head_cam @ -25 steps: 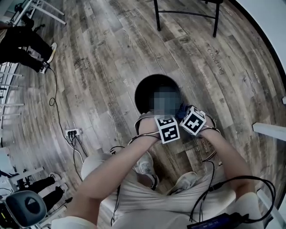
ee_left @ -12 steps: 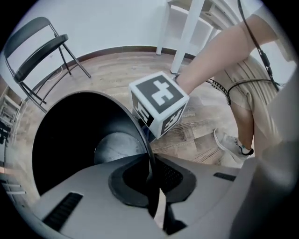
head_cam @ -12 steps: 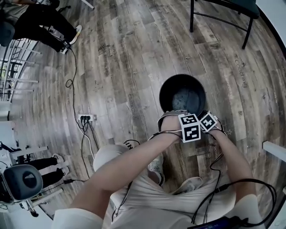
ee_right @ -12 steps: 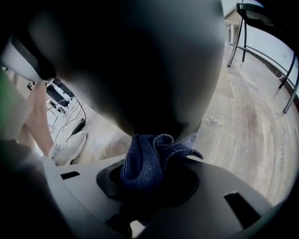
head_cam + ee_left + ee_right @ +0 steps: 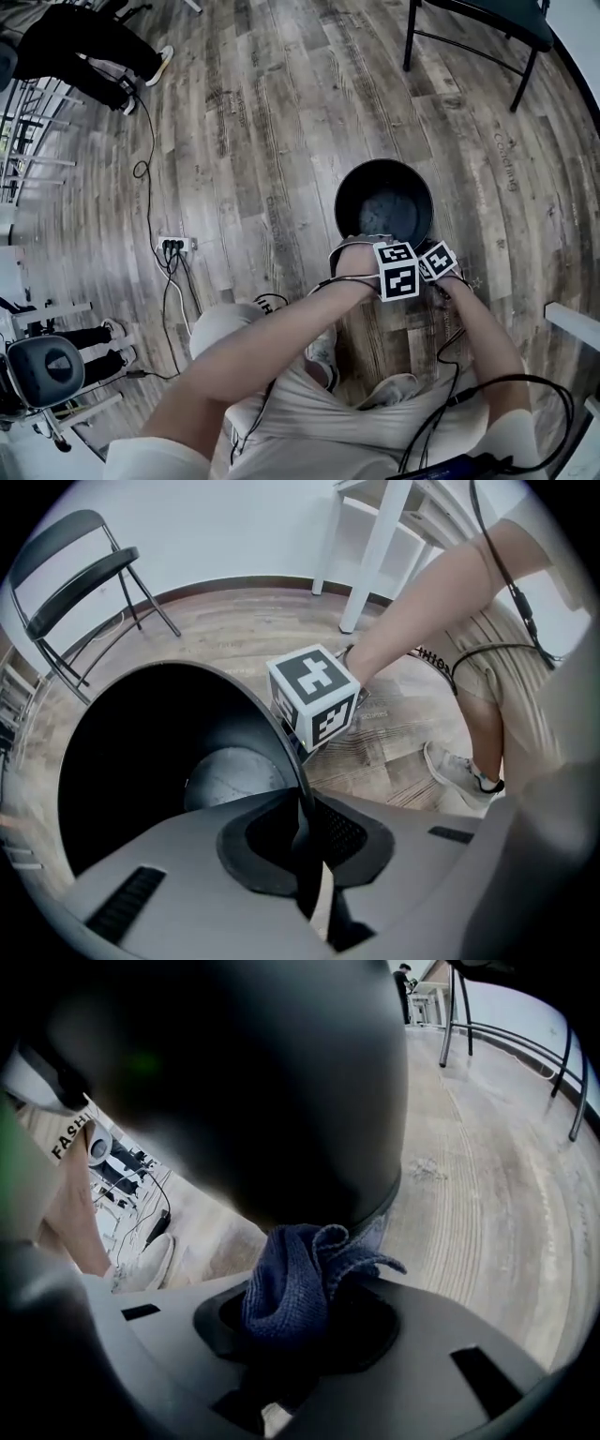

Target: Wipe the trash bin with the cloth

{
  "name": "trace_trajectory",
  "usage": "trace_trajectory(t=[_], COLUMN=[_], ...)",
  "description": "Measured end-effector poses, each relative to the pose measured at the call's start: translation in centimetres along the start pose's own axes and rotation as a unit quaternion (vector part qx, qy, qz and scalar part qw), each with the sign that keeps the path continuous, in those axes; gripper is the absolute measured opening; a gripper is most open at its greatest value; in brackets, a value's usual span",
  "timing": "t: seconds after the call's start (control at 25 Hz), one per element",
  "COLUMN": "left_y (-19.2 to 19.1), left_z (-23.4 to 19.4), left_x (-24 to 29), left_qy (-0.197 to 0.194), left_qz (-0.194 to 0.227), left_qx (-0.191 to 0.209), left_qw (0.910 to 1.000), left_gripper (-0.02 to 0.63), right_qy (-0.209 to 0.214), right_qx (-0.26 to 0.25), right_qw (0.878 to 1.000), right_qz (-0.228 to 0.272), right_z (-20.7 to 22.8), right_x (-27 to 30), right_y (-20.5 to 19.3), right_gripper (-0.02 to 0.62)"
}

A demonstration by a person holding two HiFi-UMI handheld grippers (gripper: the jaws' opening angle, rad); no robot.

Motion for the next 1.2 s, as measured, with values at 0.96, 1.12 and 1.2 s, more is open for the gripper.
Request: trace_trajectory(t=[0.96,1.12,1.2], left_y=[-0.2,-1.2,-1.1], left_z=[-0.6,-0.5,-0.4], left_x=[-0.9,0.3,0.7], left_qy=[-0.047,-0.033,-0.031], left_qz=[-0.052,-0.057,-0.053], left_qx=[-0.061,-0.017,-0.011], left_qw=[0.9957,0.9977,0.9981], left_gripper=[0.114,0.034,0.032], right_qy=[0.017,0.014,0.013], right_qx=[-0.084,-0.075,-0.075], right_qw=[0.996,0.997,0.997], right_qz=[0.021,0.009,0.005], right_z=[-8.6,-8.0,-7.6], right_x=[-16.5,-15.0,-13.9], right_y=[7.0,7.0,6.7], right_gripper=[0.117,0.117,0.117])
Point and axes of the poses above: the fingertips, and each gripper's own axes: x forward along the fingers, z to its right, y out of its top, the point moved 1 cm from there along -x, backward along the fingers, and after that the axes turned 6 degrees about y, right-handed, at the moved point
